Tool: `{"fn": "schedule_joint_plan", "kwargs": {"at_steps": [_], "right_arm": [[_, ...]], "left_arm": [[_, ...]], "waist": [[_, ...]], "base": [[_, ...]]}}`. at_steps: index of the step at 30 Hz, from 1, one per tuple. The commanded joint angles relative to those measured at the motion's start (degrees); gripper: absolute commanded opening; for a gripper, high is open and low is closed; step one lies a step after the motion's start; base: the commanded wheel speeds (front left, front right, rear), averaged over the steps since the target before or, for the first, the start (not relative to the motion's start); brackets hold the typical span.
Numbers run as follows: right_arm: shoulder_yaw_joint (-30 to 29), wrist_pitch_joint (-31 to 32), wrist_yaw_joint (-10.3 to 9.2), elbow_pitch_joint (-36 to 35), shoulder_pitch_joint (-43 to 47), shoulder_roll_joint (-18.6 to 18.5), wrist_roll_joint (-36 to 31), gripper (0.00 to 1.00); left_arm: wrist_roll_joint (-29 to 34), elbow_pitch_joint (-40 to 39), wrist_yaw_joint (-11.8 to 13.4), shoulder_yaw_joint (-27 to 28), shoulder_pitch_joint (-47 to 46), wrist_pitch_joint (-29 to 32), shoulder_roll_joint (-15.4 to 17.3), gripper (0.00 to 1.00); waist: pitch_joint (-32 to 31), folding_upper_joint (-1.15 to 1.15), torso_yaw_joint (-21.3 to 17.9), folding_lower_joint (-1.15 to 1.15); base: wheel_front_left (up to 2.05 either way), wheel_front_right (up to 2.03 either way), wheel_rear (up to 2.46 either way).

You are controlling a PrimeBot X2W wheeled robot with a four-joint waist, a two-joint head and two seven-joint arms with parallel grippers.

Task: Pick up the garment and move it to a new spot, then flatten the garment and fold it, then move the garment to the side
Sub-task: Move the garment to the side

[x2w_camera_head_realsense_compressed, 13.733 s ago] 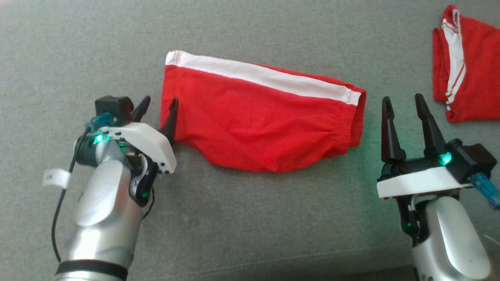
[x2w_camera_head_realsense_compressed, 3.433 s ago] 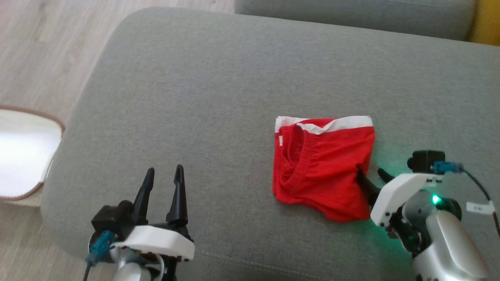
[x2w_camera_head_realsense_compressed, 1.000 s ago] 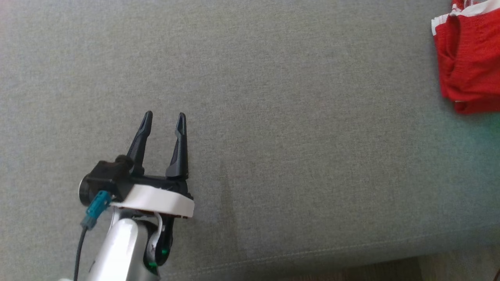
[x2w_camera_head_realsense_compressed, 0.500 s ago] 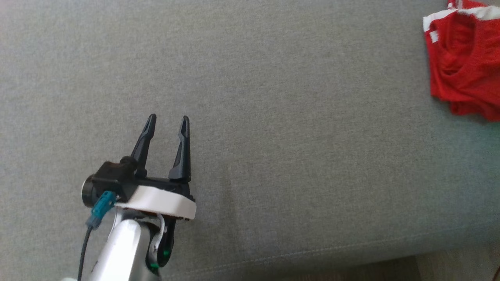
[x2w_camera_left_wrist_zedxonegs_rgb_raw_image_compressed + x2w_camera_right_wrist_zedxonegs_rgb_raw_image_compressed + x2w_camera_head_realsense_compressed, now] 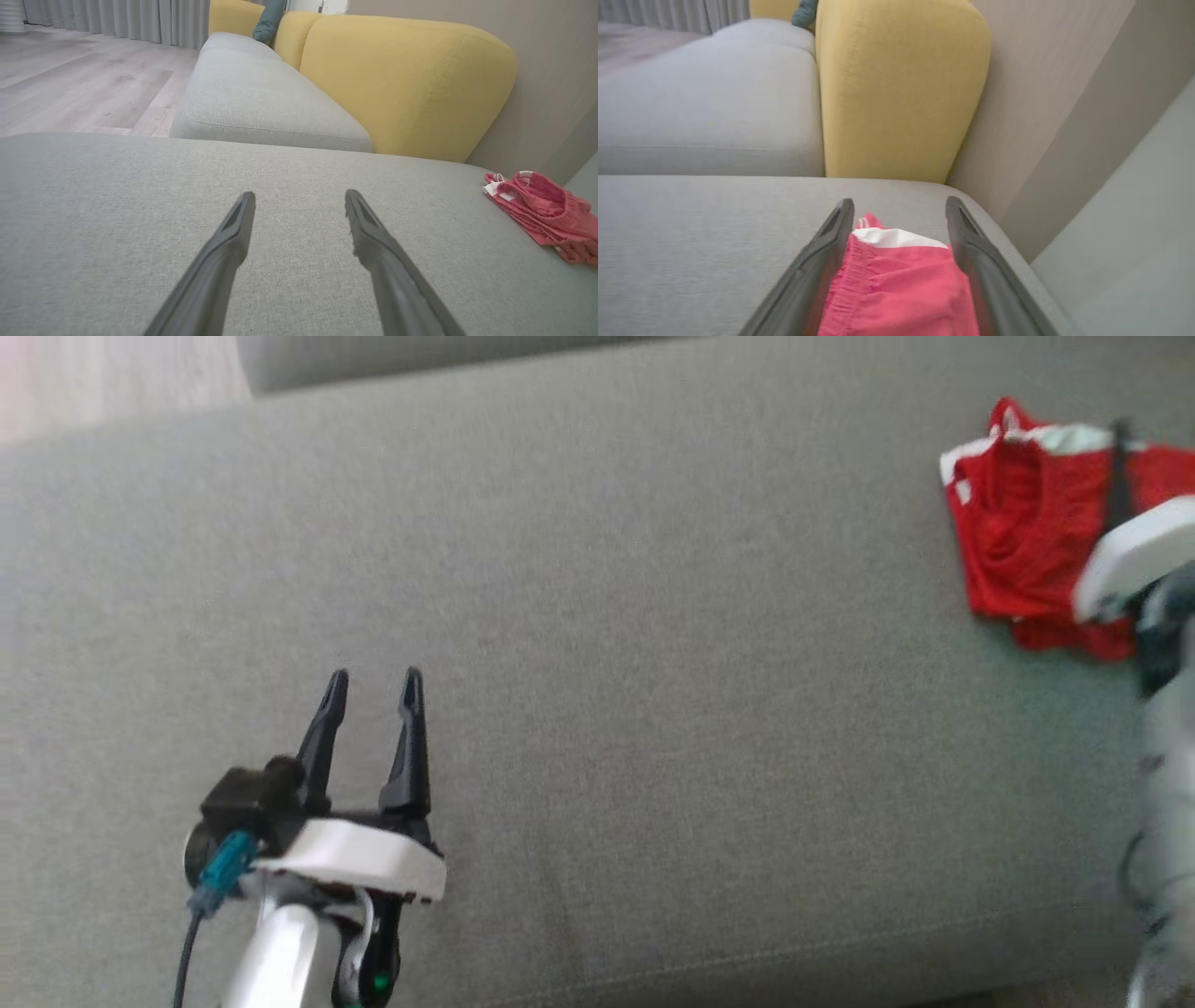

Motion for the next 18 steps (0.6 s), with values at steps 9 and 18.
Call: {"fn": "schedule_joint_plan", "kwargs": {"at_steps": [9,18], "right_arm": [[8.5,-5.6,0.37,-8.5,10.0,7.8,7.1,1.0],[16.2,-6.6,0.37,-21.2,24.8,10.7,14.5,1.0]], "left_arm": [[-2.3,-0.5,1.6,3.4,2.7,-0.7,0.0,1.0],[-2.4,2.4,3.2,2.4,4.1,-0.7,0.0,1.0]], "waist": [[-10.5,0.0,2.1,0.0],[-13.0,0.0,5.5,0.0]], "base": [[0.0,0.0,0.0],[0.0,0.0,0.0]]}}
